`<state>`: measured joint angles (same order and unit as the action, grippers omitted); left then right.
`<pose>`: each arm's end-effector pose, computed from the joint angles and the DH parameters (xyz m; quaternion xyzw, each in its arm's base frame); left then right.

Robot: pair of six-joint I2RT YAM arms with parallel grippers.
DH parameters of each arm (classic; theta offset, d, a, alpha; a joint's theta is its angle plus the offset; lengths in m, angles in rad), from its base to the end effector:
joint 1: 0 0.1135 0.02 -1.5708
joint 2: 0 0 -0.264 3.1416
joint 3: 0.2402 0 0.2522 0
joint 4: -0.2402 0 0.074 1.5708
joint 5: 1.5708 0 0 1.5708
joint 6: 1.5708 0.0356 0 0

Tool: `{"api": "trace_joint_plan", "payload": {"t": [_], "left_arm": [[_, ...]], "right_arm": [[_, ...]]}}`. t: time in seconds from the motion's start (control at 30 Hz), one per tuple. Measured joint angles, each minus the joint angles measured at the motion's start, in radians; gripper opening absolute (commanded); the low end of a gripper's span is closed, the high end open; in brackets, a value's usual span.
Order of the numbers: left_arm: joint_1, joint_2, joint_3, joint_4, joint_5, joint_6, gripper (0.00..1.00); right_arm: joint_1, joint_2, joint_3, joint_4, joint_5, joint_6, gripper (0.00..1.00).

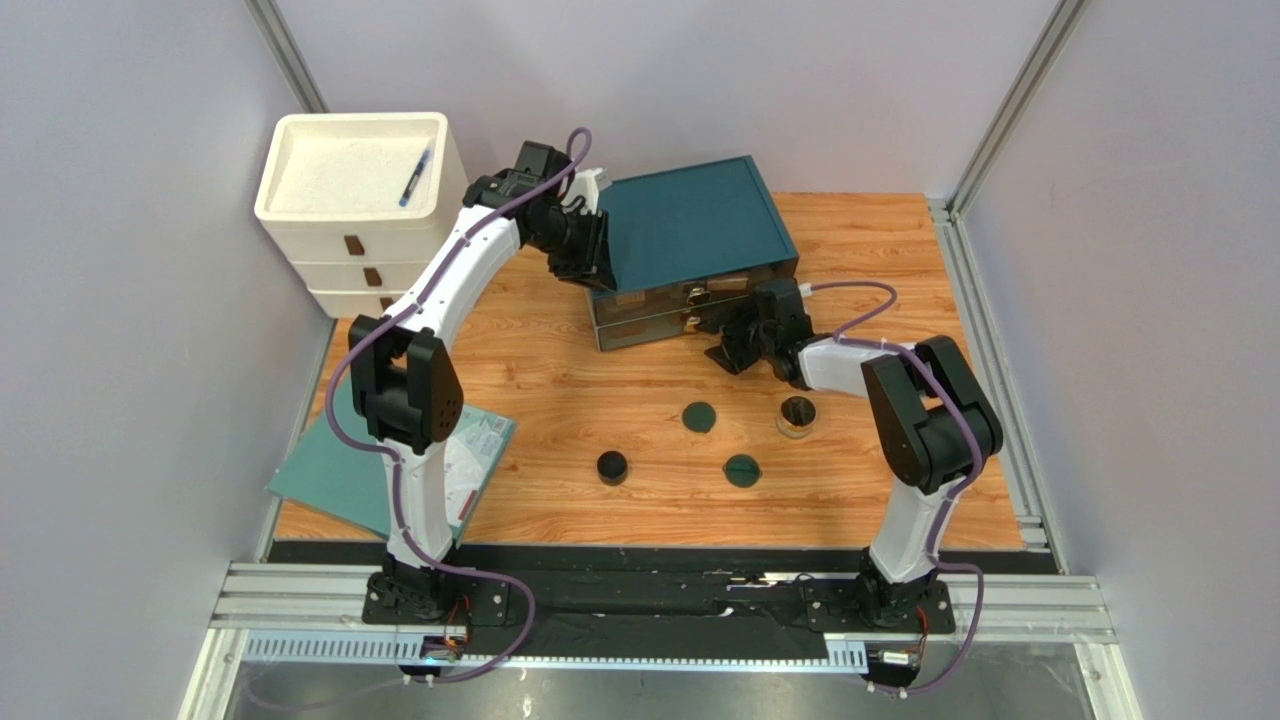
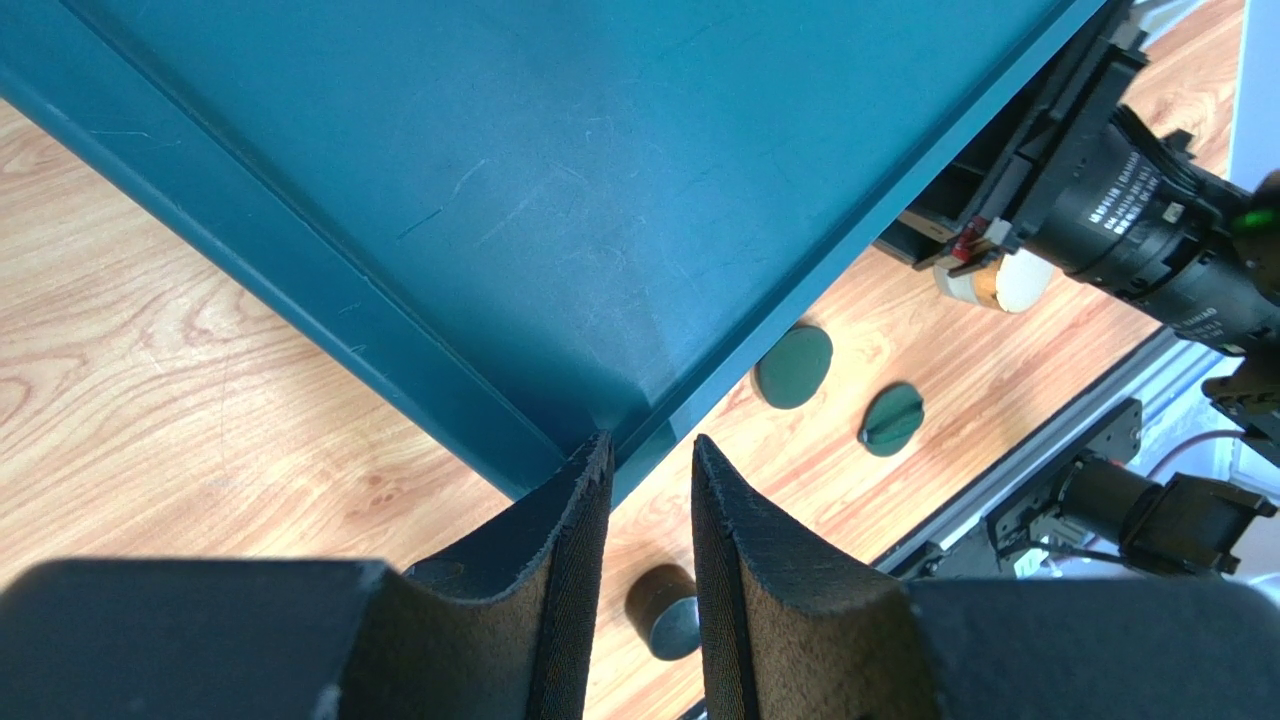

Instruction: Organize the makeup

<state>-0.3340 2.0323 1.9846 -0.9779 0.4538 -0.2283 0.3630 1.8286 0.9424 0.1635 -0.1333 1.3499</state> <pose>0.4106 -0.1590 0.3075 0.1101 0.9339 -0.2809 0.1919 0.3448 0.1360 0.1447 0.4066 0.8139 0.3499 0.2231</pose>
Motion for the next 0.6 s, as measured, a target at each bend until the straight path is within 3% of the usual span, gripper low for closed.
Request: {"api": "trace_joint_plan", "payload": {"t": [0.6], "left_arm": [[0.001, -0.001, -0.001, 0.002, 0.002, 0.001, 0.35]], "right_arm": [[0.000, 0.051, 0.018, 0.061, -0.058, 0.031, 0.52]]}}
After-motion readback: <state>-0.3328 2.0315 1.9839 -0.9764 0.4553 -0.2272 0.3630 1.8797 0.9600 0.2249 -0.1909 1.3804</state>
